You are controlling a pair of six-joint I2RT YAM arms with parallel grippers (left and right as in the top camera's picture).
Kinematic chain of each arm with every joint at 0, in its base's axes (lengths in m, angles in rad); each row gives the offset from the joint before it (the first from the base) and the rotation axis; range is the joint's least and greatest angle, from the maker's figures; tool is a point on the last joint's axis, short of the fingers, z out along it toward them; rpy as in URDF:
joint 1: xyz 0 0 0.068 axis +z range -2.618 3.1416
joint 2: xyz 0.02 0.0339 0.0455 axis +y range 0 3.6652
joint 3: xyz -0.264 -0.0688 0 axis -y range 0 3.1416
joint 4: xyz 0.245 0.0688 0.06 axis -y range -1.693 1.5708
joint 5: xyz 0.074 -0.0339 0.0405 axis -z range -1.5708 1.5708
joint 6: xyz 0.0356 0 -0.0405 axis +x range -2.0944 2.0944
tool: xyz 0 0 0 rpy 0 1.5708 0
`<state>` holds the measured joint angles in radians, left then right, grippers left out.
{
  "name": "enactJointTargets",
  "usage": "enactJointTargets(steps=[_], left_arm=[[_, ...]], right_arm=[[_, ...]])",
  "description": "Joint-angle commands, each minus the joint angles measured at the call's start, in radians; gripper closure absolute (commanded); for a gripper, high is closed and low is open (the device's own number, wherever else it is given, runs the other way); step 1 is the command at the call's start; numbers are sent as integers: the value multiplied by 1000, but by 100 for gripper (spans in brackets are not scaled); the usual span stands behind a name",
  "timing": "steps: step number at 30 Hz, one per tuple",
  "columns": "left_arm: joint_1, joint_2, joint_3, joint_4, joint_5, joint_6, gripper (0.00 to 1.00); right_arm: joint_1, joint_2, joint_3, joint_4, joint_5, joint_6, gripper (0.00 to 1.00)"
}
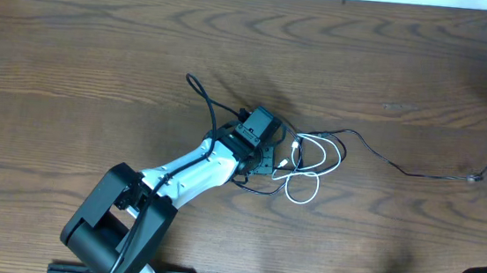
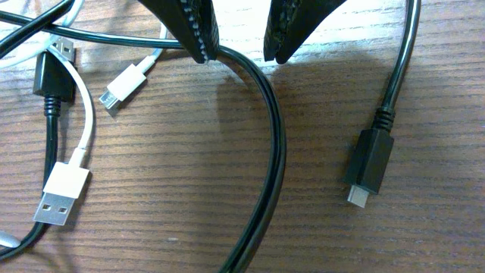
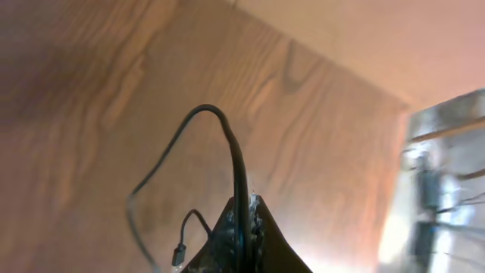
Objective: Untangle cables
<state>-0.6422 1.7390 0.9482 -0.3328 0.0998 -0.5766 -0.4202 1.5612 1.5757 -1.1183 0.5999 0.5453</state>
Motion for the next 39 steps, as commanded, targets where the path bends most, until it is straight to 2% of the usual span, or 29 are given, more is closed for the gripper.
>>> enactJointTargets(steps=[1, 2, 5, 6, 8, 13, 17, 21, 31, 36, 39], left_arm=[[2, 7, -9, -2, -6, -5, 74], [2, 7, -9, -2, -6, -5, 74], [2, 7, -9, -2, -6, -5, 74], [2, 7, -9, -2, -6, -5, 74], [2, 7, -9, -2, -6, -5, 74], [2, 7, -9, -2, -6, -5, 74], [2, 7, -9, -2, -6, -5, 74], [2, 7, -9, -2, -6, -5, 74], [2, 7, -10, -3, -6, -5, 74], [2, 7, -10, -3, -6, -5, 74], [2, 7, -10, -3, -6, -5, 74]], right_arm=[[-29, 1, 12, 37, -199, -11, 96], [-31, 1, 12, 50, -227, -25, 87], [-30, 1, 12, 82, -335, -68, 41], [-30, 1, 12, 83, -381, -78, 32], [-30, 1, 12, 77, -480, -100, 26], [-18, 1, 10, -6, -648, -155, 24], [17, 1, -25, -96, -659, -166, 23], [57, 1, -140, -88, -659, -165, 23], [121, 1, -484, 183, -659, -131, 27], [127, 1, -605, 349, -657, -117, 43], [127, 1, -663, 417, -642, -56, 44]])
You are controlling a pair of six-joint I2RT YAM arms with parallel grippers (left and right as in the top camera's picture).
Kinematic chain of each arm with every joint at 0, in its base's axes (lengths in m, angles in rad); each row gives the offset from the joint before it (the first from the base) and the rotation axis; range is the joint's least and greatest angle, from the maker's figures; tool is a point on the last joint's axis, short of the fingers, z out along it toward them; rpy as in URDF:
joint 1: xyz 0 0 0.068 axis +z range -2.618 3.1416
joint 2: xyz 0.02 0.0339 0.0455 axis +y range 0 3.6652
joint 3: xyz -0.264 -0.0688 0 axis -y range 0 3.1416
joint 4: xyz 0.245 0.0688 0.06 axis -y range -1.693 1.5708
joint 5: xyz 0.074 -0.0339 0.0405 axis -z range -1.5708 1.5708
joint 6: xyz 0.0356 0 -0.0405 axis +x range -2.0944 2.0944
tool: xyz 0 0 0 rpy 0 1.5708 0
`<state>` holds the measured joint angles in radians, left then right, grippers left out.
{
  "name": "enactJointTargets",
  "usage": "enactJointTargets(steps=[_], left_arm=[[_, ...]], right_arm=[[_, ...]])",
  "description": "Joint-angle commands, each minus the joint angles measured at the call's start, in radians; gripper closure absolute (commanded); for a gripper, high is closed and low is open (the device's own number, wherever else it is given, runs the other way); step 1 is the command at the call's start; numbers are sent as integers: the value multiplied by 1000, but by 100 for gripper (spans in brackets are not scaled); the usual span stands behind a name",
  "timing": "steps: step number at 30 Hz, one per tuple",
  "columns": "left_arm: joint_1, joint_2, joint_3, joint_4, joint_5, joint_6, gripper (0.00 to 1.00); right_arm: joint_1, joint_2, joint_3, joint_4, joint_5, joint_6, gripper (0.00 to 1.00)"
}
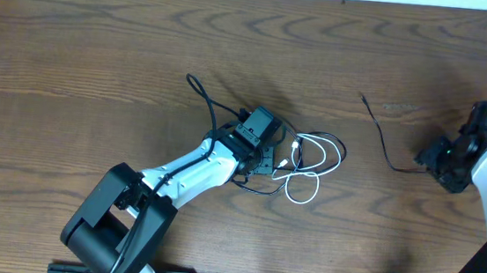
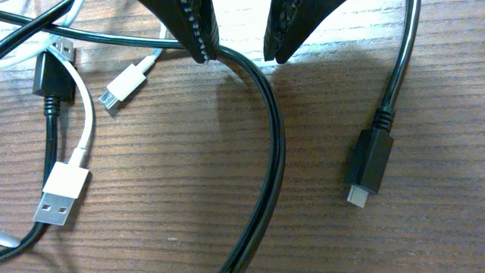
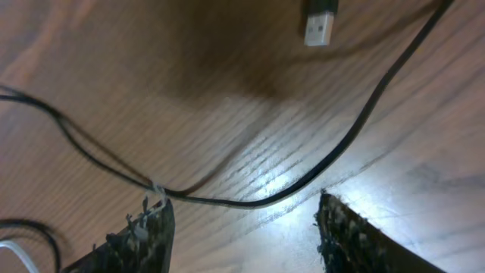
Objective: Untangle cables
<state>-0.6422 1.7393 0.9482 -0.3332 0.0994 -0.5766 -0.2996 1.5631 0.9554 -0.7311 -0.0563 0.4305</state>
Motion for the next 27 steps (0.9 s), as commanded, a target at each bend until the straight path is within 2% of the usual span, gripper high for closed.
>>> enactJointTargets(steps=[1, 7, 8, 10, 12, 16, 21, 27], left_arm=[[2, 6, -10, -2, -6, -5, 74], [2, 6, -10, -2, -6, -5, 74], [2, 6, -10, -2, -5, -5, 74], [2, 6, -10, -3, -6, -5, 74], [2, 6, -10, -3, -6, -5, 74], [2, 6, -10, -3, -6, -5, 74], [2, 6, -10, -3, -5, -5, 74], [2, 6, -11, -7, -5, -5, 74]], right_arm=[[6, -1, -62, 56, 21, 77, 44], [6, -1, -161, 202, 31, 109, 50], [6, -1, -172, 217, 31, 114, 57], [6, -1, -183, 238, 26, 116, 79], [6, -1, -183, 257, 14, 116, 92], [6, -4, -171, 329, -72, 115, 98], [4, -40, -113, 407, -171, 114, 99], [-2, -143, 8, 462, -140, 0, 99]])
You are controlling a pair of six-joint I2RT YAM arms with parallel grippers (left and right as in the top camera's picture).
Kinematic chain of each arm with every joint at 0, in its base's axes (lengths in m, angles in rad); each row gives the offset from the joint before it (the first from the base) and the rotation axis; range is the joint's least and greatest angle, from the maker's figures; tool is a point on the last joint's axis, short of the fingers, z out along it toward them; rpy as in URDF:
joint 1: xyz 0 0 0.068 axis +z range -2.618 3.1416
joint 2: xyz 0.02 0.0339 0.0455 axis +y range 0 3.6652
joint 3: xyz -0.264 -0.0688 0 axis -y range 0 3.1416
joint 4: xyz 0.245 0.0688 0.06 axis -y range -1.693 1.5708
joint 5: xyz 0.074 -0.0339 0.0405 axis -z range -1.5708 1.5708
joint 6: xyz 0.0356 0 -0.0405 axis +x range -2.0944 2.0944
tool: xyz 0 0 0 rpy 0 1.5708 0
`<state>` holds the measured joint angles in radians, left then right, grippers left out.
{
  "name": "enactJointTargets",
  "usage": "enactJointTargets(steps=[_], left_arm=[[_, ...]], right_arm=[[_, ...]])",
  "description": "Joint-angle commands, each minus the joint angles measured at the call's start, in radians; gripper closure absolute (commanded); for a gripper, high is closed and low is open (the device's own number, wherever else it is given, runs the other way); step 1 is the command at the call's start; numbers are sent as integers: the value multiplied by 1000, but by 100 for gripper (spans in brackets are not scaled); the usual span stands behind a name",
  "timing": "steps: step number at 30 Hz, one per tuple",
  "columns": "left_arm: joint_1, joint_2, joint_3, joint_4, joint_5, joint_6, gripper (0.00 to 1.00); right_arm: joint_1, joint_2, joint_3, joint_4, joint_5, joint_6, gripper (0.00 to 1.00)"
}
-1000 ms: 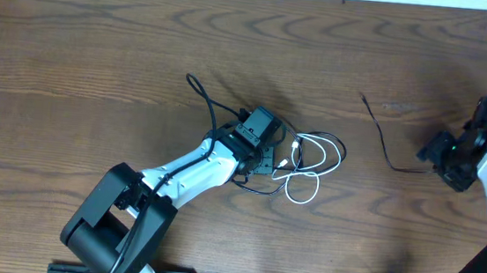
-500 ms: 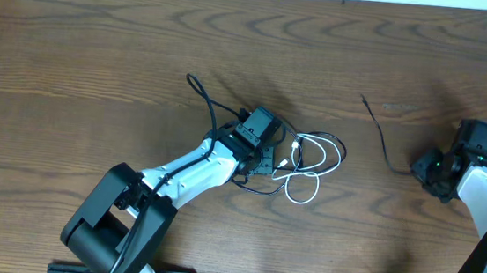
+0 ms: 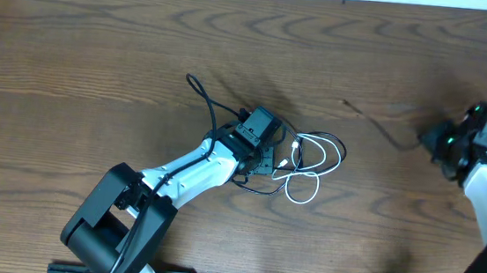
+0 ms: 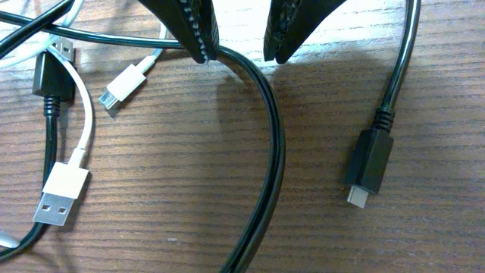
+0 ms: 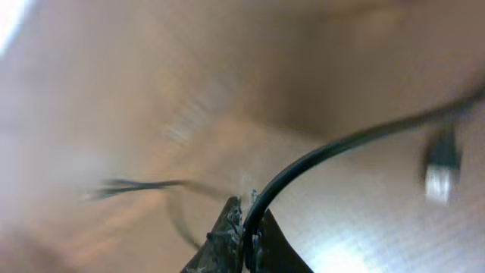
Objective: Untangle cables
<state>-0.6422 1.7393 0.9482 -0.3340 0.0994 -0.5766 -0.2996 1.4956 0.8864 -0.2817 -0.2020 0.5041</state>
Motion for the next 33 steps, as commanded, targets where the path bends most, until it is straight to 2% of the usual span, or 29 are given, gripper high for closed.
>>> enactJointTargets(steps=[1, 5, 10, 14, 15, 18, 19, 24, 28, 31, 33], left_arm=[[2, 6, -11, -6, -6, -5, 74], [2, 6, -11, -6, -6, -5, 74], [2, 6, -11, -9, -6, -5, 74], [2, 6, -11, -9, -6, -5, 74], [2, 6, -11, -9, -6, -5, 74], [2, 6, -11, -9, -6, -5, 74], [2, 6, -11, -9, -5, -5, 74], [2, 6, -11, -9, -5, -5, 74], [2, 6, -11, -9, -6, -5, 74], [2, 6, -11, -9, -6, -5, 74], [2, 6, -11, -9, -6, -5, 74]], right_arm=[[-5, -94, 98, 13, 44, -88, 99], [-9, -153, 150, 23, 264, -171, 99], [-9, -183, 150, 45, 636, -275, 99], [-11, -173, 147, 15, 767, -274, 98], [-13, -167, 147, 12, 768, -274, 92], [-13, -150, 147, 1, 753, -274, 50], [-13, -146, 147, -3, 735, -274, 44], [-13, -141, 147, -25, 494, -274, 41], [-13, -141, 147, -58, 200, -274, 42], [-13, -137, 147, -118, 104, -274, 52], [-13, -130, 146, -161, 85, -273, 52]])
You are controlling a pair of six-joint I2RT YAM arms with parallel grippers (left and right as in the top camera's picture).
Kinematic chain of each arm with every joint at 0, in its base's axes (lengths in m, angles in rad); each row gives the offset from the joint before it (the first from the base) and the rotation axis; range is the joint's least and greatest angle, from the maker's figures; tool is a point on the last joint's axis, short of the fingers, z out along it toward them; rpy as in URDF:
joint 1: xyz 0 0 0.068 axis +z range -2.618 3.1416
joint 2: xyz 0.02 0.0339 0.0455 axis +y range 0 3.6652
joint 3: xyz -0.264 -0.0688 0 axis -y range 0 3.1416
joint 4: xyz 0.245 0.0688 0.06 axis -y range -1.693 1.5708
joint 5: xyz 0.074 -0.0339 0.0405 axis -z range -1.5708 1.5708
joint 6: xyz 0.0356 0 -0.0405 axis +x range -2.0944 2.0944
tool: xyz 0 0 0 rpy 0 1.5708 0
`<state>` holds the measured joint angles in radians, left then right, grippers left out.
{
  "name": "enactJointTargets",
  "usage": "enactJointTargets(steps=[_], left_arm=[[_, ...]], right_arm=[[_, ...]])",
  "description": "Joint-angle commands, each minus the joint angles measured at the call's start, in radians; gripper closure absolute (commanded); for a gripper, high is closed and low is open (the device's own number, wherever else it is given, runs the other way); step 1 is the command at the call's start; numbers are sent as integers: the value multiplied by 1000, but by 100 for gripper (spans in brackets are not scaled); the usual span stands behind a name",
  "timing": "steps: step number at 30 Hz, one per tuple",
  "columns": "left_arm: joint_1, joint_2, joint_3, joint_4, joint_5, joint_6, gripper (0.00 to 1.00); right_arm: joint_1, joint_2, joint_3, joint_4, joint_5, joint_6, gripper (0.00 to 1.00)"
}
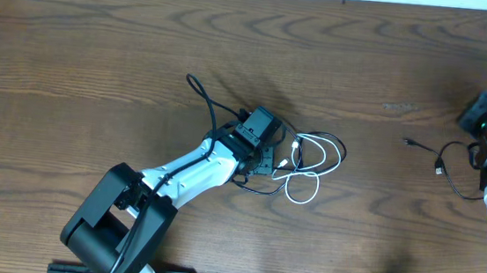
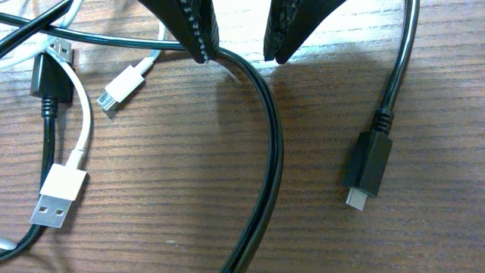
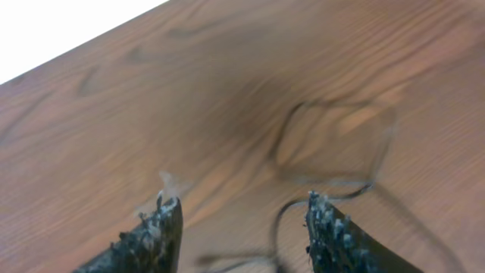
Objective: Untangle cables
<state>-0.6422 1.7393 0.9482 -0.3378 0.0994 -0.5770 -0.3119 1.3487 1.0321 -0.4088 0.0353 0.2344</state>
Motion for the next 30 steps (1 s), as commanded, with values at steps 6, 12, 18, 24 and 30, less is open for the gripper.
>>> enactJointTargets(steps=[6, 12, 18, 24, 30], left_arm=[[2, 6, -11, -5, -6, -4, 74], [2, 6, -11, -6, -5, -4, 74], [2, 6, -11, -13, -6, -4, 74], [2, 6, -11, -13, -6, -4, 74], [2, 6, -11, -17, -6, -4, 74]], right_arm=[[31, 77, 0, -114, -195, -92, 30], [55, 203, 0, -134, -202, -326, 22], [51, 342, 0, -95, -95, -480, 24], [51, 464, 0, -81, -159, -657, 35], [51, 538, 0, -77, -158, -646, 32]])
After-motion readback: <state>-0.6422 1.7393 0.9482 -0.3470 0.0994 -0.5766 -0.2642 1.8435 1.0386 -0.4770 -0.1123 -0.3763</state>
